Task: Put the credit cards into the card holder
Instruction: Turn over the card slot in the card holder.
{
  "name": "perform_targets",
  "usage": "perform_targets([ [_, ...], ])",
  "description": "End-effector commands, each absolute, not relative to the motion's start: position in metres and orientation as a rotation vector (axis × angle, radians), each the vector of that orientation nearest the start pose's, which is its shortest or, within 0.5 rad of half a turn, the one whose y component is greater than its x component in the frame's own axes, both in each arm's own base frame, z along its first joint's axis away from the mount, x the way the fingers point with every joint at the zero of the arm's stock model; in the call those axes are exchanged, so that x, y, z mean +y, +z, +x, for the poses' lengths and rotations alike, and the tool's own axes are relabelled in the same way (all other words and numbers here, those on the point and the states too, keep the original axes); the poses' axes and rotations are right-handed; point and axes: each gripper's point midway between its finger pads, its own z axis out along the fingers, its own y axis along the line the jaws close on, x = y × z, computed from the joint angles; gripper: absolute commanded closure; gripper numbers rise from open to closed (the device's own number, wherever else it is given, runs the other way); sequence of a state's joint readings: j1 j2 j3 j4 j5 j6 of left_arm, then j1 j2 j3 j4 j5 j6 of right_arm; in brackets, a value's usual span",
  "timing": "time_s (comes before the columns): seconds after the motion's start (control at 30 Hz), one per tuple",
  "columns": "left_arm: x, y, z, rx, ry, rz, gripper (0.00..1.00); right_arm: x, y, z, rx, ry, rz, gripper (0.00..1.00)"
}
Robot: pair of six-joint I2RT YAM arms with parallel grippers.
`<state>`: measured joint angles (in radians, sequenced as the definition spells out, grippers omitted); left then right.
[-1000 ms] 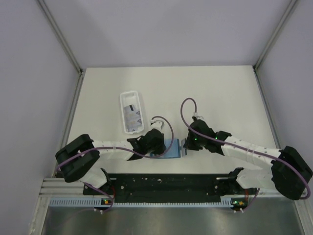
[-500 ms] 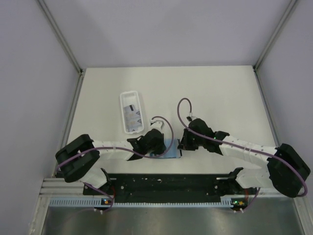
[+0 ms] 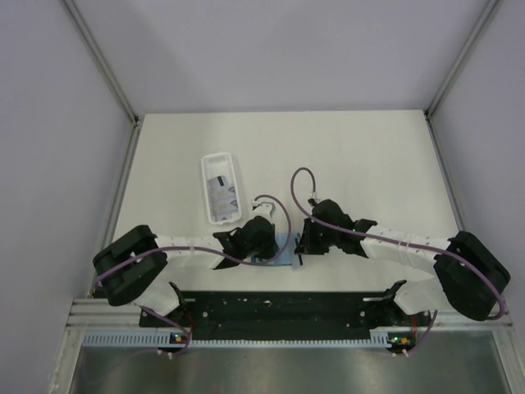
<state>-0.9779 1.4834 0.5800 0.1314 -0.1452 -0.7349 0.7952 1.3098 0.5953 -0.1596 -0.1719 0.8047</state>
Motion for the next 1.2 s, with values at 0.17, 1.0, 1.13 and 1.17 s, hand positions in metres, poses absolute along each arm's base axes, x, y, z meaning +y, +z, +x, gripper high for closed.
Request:
perform_targets([
  [0.17, -0.273, 0.004, 0.183, 2.503, -0.572, 0.253, 1.0, 0.267, 0.044, 0.176, 2.645, 0.876, -0.086, 1.0],
  [1.0, -0.278, 0.032, 0.184, 2.451, -0.637, 0.252, 1.0, 0.275, 0.042, 0.176, 2.636, 0.922, -0.123, 1.0],
  [1.13, -0.282, 0.042, 0.187, 2.426, -0.659, 0.265, 1.0, 0.278, 0.044, 0.175, 2.626, 0.942, -0.143, 1.0],
  [1.17, -0.283, 0.044, 0.187, 2.422, -0.663, 0.268, 1.0, 0.278, 0.044, 0.176, 2.624, 0.948, -0.144, 1.0],
])
